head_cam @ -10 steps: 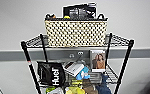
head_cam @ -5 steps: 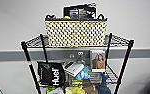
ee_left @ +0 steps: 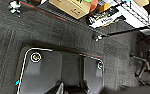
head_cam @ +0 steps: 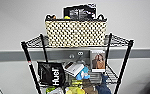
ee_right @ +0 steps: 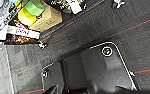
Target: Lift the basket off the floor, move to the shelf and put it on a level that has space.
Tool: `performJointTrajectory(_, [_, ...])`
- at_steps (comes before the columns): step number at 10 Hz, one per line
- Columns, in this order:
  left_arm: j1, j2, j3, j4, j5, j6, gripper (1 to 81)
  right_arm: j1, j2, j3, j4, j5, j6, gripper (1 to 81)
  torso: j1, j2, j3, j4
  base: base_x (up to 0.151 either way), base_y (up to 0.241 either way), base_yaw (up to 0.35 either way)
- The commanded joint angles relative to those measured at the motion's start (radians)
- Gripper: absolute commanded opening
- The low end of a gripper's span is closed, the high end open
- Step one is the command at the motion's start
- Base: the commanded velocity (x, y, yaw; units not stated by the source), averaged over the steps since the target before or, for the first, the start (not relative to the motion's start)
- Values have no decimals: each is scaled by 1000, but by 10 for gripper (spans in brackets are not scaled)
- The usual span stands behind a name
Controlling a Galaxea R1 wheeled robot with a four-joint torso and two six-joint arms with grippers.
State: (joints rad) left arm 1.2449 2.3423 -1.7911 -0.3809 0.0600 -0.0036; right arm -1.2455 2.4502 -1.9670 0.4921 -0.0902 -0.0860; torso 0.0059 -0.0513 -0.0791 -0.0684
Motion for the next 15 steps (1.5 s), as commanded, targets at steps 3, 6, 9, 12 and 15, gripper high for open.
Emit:
performJointTrajectory(3, [-5,84,-115,117,49,7,811,-35,126,-145,-40,-31,-58,811,-1,0,0,0,0,0,0])
performJointTrajectory(6, [26,204,-264,122,49,8,811,-82,241,-308,-53,-14,-61,811,-1,-1,1,0,0,0,0])
performJointTrajectory(9, [57,291,-370,148,49,8,811,-113,339,-451,-75,-13,-60,811,-2,-1,1,0,0,0,0])
performJointTrajectory(12, [86,382,-511,175,49,8,811,-138,425,-568,-90,-11,-60,811,-2,-1,1,0,0,0,0])
performJointTrajectory(15, [104,475,-654,198,50,8,811,-162,505,-692,-115,20,-60,811,-2,-1,2,0,0,0,0])
